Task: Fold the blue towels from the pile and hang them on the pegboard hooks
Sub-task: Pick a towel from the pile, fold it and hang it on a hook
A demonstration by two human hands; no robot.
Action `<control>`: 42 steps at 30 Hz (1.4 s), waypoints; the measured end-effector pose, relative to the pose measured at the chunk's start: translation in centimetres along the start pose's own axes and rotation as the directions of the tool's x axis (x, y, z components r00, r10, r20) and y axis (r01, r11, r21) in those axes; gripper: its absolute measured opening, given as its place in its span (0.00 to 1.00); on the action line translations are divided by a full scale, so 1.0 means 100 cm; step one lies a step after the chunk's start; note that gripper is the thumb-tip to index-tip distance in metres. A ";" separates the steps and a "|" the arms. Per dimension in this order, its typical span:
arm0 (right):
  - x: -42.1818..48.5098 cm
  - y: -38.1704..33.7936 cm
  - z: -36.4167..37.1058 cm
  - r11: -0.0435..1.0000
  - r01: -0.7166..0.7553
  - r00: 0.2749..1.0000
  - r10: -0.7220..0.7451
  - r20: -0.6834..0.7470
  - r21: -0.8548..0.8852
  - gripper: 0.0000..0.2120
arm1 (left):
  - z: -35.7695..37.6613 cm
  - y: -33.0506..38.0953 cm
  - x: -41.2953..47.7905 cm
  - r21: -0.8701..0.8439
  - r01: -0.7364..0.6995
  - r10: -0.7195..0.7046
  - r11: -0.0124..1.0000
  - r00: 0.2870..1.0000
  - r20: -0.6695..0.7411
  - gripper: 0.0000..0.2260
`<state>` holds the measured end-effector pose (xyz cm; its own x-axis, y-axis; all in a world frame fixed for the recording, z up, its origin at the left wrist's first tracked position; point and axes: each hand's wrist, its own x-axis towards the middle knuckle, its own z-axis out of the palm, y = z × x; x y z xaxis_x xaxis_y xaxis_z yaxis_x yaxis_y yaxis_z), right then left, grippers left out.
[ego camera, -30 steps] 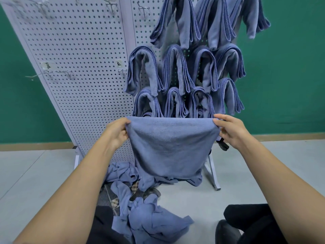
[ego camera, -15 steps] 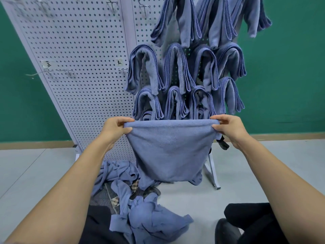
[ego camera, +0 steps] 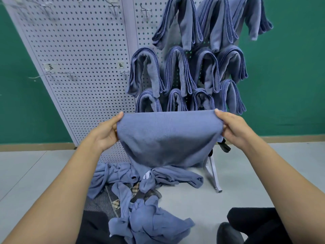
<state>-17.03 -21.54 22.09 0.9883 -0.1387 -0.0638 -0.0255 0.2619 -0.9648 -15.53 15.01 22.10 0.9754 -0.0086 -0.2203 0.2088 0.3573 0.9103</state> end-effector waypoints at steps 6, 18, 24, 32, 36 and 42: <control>-0.009 0.009 0.033 0.994 -0.074 0.996 0.071 -0.049 -0.074 0.03 | 0.039 -0.016 -0.007 -0.032 0.057 -0.060 0.998 0.994 -0.092 0.02; -0.033 0.025 0.101 0.956 0.102 0.987 -0.064 0.145 -0.275 0.03 | 0.107 -0.048 -0.028 0.272 -0.159 0.161 0.949 0.987 0.017 0.10; -0.041 0.023 0.101 0.981 0.083 0.971 -0.040 0.235 -0.175 0.09 | 0.108 -0.047 -0.032 0.284 -0.227 0.226 0.932 0.973 0.036 0.04; -0.027 0.017 0.070 0.982 0.031 0.993 -0.009 0.119 -0.184 0.20 | 0.106 -0.036 -0.029 0.220 -0.237 0.219 0.946 0.970 0.104 0.07; -0.013 0.023 0.052 0.943 -0.054 0.987 0.100 0.124 -0.328 0.27 | 0.102 -0.028 -0.030 0.064 -0.244 0.222 0.968 0.944 0.244 0.11; -0.013 0.025 0.052 0.980 -0.081 0.968 0.121 0.221 -0.181 0.09 | 0.091 -0.029 -0.029 0.132 -0.178 0.148 0.975 0.966 0.213 0.15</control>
<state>-17.62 -15.75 21.13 0.9867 0.1080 -0.1217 -0.1321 0.0947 -0.9867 -18.31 5.48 23.30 0.9881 -0.1540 -0.0035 0.0388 0.2267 0.9732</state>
